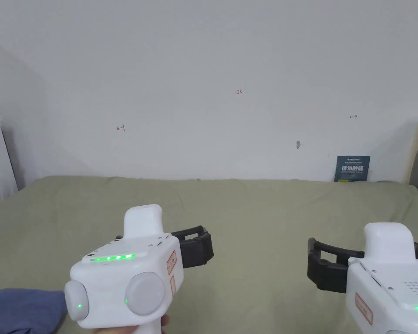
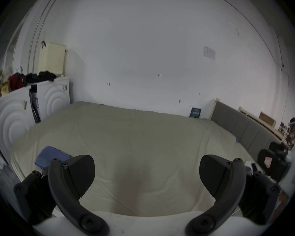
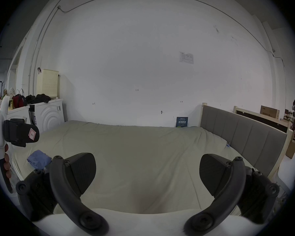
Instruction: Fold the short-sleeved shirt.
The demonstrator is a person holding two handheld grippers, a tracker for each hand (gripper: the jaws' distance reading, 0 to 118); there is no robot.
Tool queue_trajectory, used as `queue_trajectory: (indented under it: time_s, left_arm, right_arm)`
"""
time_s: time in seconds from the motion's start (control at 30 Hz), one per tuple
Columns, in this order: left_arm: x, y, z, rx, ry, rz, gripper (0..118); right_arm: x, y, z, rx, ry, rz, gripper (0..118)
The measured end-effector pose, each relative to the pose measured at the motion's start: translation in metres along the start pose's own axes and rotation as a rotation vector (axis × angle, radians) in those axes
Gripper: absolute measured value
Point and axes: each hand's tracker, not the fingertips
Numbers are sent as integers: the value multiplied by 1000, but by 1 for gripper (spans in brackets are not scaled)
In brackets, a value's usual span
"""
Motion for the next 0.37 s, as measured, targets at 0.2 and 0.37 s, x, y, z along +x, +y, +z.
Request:
queue_trajectory:
  time_s: [0.2,0.37]
  left_arm:
    - [12,-5,3,49,44,-124,118]
    - [9,-4,8,36,-76,-4,118]
  right_arm:
    - [-15,5,15,10,5,17,118]
    - [-15,5,12,9,16,17,118]
